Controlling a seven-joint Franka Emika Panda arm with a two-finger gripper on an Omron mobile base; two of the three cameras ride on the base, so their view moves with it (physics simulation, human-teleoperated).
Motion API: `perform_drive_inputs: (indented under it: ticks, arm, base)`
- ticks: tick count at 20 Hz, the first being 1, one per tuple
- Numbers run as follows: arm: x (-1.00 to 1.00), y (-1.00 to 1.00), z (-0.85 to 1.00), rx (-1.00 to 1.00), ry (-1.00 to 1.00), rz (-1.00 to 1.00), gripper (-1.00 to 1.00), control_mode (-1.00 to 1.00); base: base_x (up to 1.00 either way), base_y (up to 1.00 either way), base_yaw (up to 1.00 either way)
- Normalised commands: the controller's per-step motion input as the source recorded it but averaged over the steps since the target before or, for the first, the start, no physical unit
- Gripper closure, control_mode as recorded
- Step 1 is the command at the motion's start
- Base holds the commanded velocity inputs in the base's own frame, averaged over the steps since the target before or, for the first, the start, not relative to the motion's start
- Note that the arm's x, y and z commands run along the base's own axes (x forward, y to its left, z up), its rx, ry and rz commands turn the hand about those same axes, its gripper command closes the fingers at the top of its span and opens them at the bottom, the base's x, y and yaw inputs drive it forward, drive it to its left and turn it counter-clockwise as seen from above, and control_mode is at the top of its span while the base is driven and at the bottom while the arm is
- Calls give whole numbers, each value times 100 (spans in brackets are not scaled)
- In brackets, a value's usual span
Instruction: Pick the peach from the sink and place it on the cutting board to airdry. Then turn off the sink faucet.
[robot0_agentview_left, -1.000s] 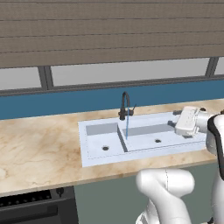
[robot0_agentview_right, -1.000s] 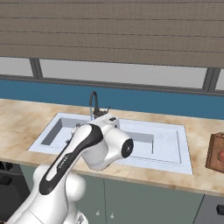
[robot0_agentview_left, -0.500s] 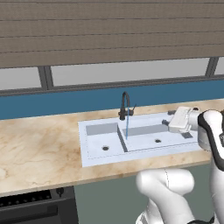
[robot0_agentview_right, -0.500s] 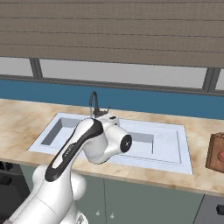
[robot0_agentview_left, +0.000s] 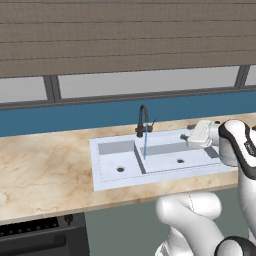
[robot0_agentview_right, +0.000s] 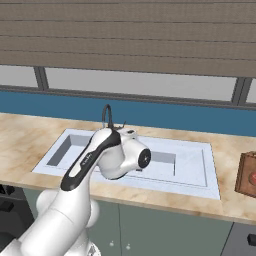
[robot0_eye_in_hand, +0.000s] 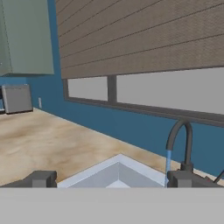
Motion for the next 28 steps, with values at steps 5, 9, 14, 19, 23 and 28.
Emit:
perform_drive_inputs:
  ticks: [5,9,14,19,23,28]
  arm:
    - [27,0,-11,0,0,0,-100,-100]
    - [27,0,-14,0,1,0,-100,-100]
    - [27,0,-14,0,1,0,-100,-100]
    - [30,0,-12,0,1,0,-100,-100]
    - [32,0,-13,0,1,0,-100,-100]
    - [35,0,-18,0,2,0,-100,-100]
  base:
    - [0,0,0]
    - [0,0,0]
    - [0,0,0]
    - [0,0,0]
    - [0,0,0]
    - [0,0,0]
